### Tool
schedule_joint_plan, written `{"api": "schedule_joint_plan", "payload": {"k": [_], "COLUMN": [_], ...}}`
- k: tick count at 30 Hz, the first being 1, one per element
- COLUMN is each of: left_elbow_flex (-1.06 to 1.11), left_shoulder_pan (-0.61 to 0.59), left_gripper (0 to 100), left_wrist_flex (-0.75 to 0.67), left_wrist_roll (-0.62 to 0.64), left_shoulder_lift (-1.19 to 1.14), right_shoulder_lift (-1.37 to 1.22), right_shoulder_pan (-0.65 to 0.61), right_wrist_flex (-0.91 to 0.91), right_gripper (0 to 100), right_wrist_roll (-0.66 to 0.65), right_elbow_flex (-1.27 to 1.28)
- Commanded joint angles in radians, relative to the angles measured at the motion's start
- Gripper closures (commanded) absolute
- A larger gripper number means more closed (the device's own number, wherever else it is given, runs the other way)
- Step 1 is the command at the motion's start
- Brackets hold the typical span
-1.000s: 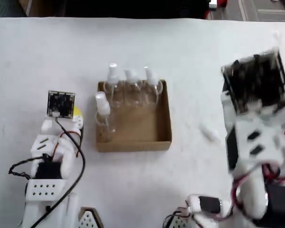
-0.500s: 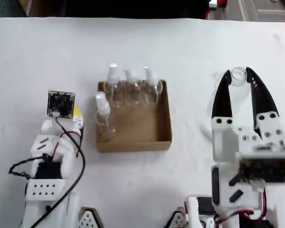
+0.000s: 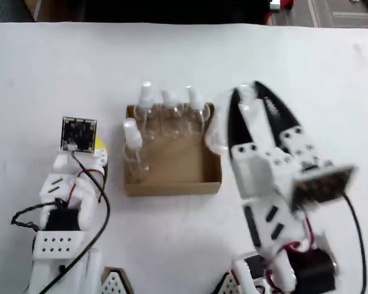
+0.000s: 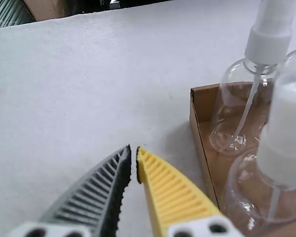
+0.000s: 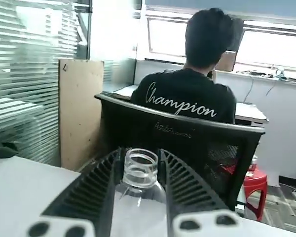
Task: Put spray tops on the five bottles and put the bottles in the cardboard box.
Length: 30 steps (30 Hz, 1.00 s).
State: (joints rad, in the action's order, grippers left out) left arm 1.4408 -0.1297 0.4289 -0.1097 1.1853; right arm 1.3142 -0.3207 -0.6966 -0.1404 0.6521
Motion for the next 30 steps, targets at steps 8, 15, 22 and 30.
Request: {"api": "schedule_joint_plan", "payload": {"k": [8, 15, 22, 30], "left_elbow_flex": [-0.017, -0.014, -0.011, -0.012], "left_shoulder_pan": [0.008, 0.008, 0.008, 0.007], "left_gripper": [98, 98, 98, 98], "left_wrist_flex": [-0.021, -0.044, -0.057, -0.057], "left_wrist_roll": [-0.008, -0.008, -0.008, -0.008], "left_shoulder_lift": [0.022, 0.022, 0.022, 0.022], "right_shoulder_lift": [0.323, 0.492, 0.47, 0.321], "right_shoulder_pan": [-0.15, -0.153, -0.15, -0.151], "right_wrist_flex": [0.371, 0.625, 0.697, 0.71], "right_gripper": [98.1, 98.1, 98.1, 98.1], "right_wrist_roll": [-0.023, -0.204, -0.204, -0.123], "right_elbow_flex": [0.517, 0.951, 1.039, 1.043]}}
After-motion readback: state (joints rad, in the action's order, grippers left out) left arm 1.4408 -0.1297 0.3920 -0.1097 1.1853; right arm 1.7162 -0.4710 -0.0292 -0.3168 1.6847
